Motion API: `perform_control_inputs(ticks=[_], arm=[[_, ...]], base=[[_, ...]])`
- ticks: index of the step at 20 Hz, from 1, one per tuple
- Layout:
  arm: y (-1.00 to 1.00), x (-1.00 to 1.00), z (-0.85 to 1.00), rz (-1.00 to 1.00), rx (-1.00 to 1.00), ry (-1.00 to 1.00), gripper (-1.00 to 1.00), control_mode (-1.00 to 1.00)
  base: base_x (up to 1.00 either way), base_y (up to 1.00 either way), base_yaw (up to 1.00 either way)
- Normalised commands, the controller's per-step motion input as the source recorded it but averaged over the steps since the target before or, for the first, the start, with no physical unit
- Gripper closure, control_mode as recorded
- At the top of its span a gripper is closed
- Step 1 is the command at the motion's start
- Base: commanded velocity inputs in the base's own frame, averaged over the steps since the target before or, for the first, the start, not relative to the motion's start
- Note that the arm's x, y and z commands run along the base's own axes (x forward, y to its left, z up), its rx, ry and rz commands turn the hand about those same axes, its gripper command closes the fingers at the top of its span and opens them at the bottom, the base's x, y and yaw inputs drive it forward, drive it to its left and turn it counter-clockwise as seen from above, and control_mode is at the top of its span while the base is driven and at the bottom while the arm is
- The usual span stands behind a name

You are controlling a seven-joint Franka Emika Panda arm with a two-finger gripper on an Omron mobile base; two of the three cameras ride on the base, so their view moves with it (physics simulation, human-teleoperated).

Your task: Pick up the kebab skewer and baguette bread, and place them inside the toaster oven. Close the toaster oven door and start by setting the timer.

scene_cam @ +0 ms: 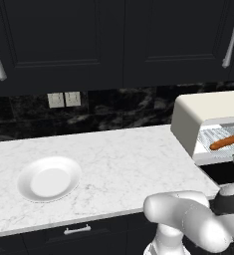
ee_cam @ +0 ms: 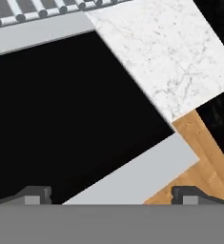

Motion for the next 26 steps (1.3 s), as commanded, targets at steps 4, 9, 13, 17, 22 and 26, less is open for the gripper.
perform_control_inputs(ticks=[4, 9, 13, 17, 22, 26], arm=[[-0.34, 0.35, 0.0, -0.21, 0.0, 0.0, -1.0, -1.0], [-0.19, 0.27, 0.0, -0.21, 0.0, 0.01, -1.0, -1.0], [0.0, 0.17, 0.0, -0.2, 0.0, 0.0, -1.0, -1.0], [0.0, 0.23, 0.0, -0.19, 0.0, 0.0, -1.0, -1.0], [0.0, 0.19, 0.0, -0.17, 0.0, 0.0, -1.0, -1.0], [0.0, 0.16, 0.0, -0.15, 0.0, 0.0, -1.0, -1.0]], base=[[0.0, 0.0, 0.0], [0.0, 0.0, 0.0], [0.0, 0.0, 0.0], [0.0, 0.0, 0.0], [0.0, 0.0, 0.0], [0.0, 0.0, 0.0]])
